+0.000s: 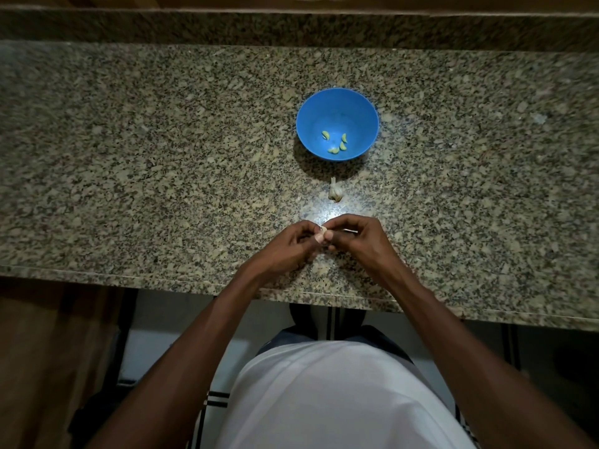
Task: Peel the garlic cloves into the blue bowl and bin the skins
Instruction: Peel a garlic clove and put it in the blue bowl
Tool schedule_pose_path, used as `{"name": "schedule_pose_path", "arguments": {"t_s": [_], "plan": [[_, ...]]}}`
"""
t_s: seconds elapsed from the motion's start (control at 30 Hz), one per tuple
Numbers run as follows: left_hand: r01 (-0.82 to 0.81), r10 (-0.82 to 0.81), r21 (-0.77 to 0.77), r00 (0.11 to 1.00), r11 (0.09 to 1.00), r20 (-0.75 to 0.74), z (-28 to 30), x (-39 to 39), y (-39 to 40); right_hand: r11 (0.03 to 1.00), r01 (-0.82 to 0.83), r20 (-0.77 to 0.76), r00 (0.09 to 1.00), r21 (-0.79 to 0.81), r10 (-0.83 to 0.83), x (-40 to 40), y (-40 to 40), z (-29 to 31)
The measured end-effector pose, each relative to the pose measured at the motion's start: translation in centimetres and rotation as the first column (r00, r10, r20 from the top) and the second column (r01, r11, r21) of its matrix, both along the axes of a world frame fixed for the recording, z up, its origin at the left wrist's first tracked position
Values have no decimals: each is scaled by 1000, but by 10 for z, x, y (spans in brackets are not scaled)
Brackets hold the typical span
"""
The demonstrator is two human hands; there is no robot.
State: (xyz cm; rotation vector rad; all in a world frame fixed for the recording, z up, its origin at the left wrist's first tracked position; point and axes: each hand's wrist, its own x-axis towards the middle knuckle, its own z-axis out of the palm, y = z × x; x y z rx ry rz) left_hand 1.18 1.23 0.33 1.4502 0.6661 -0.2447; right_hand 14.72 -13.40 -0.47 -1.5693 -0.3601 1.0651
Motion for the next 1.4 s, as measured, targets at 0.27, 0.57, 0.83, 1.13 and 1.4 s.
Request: {"name": "schedule_pose_path", "arguments": {"t_s": [0.27, 0.57, 0.83, 1.13, 1.4], "plan": [[65, -65, 49, 998, 997, -5, -1, -2, 5, 1000, 8, -42, 999, 18, -8, -3, 2, 2], [63, -64, 137, 998, 989, -2, -5, -4, 3, 997, 74, -133, 989, 26, -70, -8, -4, -4], [92, -91, 55, 996, 994, -11, -7, 0, 5, 990, 138, -188, 973, 11, -134, -12, -1, -6], [67, -68, -46, 998, 997, -13, -5, -2, 6, 989, 142, -141, 979, -40, -147, -16, 3, -6], [-2, 3, -131, 1000, 991, 6, -5, 2, 4, 989, 148, -263, 954, 2, -142, -12, -2, -4]]}}
